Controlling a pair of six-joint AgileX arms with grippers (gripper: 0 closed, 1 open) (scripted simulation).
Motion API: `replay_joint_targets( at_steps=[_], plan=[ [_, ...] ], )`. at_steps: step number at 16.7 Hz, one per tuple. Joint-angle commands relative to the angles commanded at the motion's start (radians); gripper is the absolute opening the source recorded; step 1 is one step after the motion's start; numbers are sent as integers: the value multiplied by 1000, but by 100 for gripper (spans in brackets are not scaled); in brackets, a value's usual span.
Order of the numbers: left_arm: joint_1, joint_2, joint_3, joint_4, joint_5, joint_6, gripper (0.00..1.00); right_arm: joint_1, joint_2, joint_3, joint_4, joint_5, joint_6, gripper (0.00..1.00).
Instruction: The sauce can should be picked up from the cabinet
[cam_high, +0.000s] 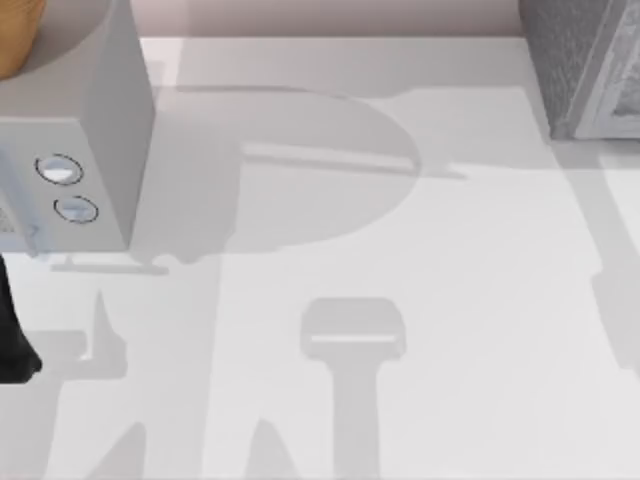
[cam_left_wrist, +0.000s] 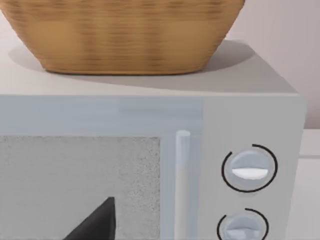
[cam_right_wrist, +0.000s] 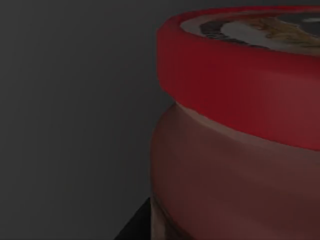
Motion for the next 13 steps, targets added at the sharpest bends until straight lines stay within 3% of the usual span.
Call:
replay_joint_targets(
  at_steps=[8,13],
  plan=[
    [0,0,0,0,0,0,100,2,-3,-1,0,1,2,0],
    [0,0,0,0,0,0,100,21,-160,-56,-64,41,6,0]
  ],
)
